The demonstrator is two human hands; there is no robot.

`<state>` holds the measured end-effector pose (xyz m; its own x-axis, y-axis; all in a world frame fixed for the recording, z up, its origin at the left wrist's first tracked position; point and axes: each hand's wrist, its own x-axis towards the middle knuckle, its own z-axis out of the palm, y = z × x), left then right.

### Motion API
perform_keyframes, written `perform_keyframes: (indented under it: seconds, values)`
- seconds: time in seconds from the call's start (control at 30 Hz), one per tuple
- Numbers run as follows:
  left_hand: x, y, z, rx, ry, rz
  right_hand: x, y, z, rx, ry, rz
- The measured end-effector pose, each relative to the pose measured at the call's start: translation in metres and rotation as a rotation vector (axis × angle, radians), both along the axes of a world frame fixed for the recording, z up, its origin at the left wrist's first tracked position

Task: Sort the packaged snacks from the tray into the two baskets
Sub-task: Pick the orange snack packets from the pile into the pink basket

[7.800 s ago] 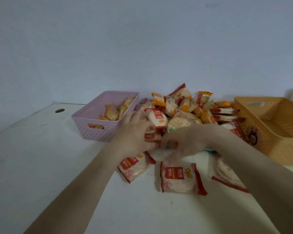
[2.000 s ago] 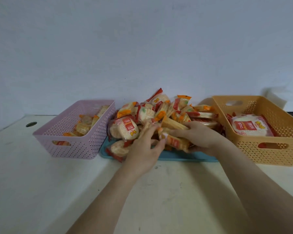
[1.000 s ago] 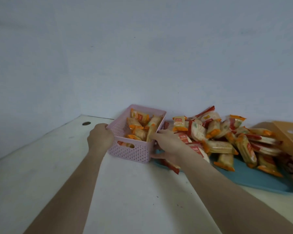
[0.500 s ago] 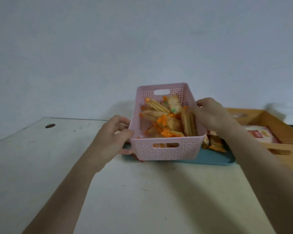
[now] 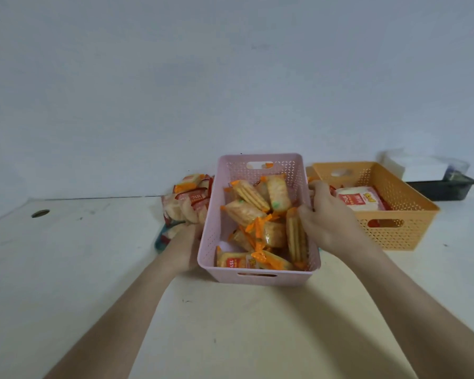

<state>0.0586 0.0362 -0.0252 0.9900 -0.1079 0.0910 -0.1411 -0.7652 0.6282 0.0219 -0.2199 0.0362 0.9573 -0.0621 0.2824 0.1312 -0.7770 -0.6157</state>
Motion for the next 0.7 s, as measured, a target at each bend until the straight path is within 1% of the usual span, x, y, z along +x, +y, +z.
perform_keyframes:
  seconds: [0.07,0.1,0.17,0.2,0.23,0.27,0.3,0.33,0.43,0.47,0.5,0.57,0.63,0.7]
  values:
    - [-0.002,0.0,0.002,0.03,-0.141,0.144,-0.001,0.001,-0.002,-0.01,-0.016,0.017]
    - [-0.001,0.0,0.005,-0.006,-0.235,0.223,0.001,0.0,-0.004,-0.028,-0.037,0.02]
    - [-0.013,-0.005,0.021,-0.236,-0.434,0.297,0.001,-0.001,-0.008,-0.118,-0.147,0.009]
    - [-0.022,-0.01,0.033,-0.337,-0.549,0.283,0.001,-0.002,-0.008,-0.188,-0.234,0.008]
    - [-0.031,-0.016,0.046,-0.379,-0.626,0.219,0.002,-0.002,-0.008,-0.26,-0.323,0.022]
    - [-0.039,-0.022,0.056,-0.371,-0.652,0.112,0.002,-0.001,-0.006,-0.324,-0.391,0.052]
    - [-0.046,-0.028,0.065,-0.308,-0.634,-0.017,0.001,0.0,-0.003,-0.388,-0.419,0.096]
    - [-0.051,-0.034,0.071,-0.194,-0.566,-0.144,0.0,0.003,0.0,-0.458,-0.411,0.143]
    - [-0.051,-0.052,0.074,0.252,-0.249,-0.442,-0.001,0.01,0.004,-0.63,-0.308,0.273]
    - [-0.048,-0.058,0.072,0.334,-0.176,-0.502,-0.001,0.011,0.004,-0.63,-0.293,0.318]
    - [-0.045,-0.062,0.071,0.373,-0.13,-0.529,-0.002,0.011,0.005,-0.593,-0.28,0.363]
    - [-0.038,-0.068,0.069,0.388,-0.125,-0.538,-0.002,0.01,0.006,-0.507,-0.243,0.414]
    - [-0.035,-0.069,0.068,0.364,-0.161,-0.554,-0.001,0.007,0.006,-0.473,-0.243,0.424]
    - [-0.035,-0.063,0.069,0.294,-0.251,-0.531,0.0,0.006,0.005,-0.434,-0.249,0.43]
